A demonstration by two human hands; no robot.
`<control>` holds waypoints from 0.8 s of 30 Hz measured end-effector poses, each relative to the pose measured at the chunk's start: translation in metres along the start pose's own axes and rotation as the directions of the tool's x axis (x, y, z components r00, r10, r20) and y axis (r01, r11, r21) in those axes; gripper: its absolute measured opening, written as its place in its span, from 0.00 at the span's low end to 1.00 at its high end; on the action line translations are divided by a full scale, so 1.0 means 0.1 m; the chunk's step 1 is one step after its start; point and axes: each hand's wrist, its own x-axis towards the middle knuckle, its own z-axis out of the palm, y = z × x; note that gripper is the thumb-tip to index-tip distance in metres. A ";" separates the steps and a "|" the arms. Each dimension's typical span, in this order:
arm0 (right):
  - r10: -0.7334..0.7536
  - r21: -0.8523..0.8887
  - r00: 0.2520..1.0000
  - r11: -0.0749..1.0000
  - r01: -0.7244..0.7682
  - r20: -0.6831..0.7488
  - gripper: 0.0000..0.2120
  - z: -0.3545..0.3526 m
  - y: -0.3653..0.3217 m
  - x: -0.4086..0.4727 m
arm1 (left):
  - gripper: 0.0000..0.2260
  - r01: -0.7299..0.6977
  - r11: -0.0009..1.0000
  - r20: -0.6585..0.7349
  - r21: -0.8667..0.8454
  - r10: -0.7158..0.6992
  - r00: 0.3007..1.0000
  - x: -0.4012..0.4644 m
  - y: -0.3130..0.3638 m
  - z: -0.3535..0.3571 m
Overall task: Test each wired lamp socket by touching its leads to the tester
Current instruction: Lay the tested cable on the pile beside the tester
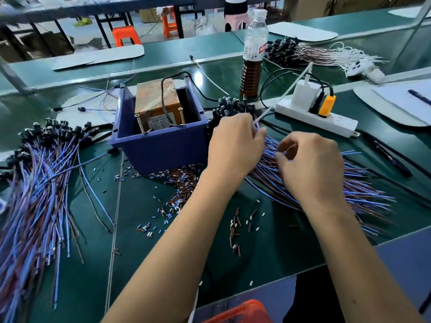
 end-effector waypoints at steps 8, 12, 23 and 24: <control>-0.378 0.364 0.926 0.861 0.356 -0.010 0.03 0.32 -0.98 -0.30 | 0.17 -0.164 0.986 -0.668 0.002 0.123 0.734 -0.55 -0.69 -0.88; -0.556 0.435 0.810 0.786 0.440 0.185 0.03 0.67 -1.58 -0.55 | 0.11 0.330 0.935 -0.713 0.131 -0.143 0.687 -0.60 -1.51 -1.28; -0.509 0.330 0.652 0.861 0.388 0.563 0.06 1.56 -2.26 -0.71 | 0.08 0.648 0.608 -0.437 0.459 -0.481 0.760 -0.69 -2.27 -1.48; -0.508 0.333 0.658 0.861 0.384 0.556 0.06 1.58 -2.26 -0.71 | 0.08 0.628 0.658 -0.483 0.415 -0.426 0.765 -0.70 -2.25 -1.51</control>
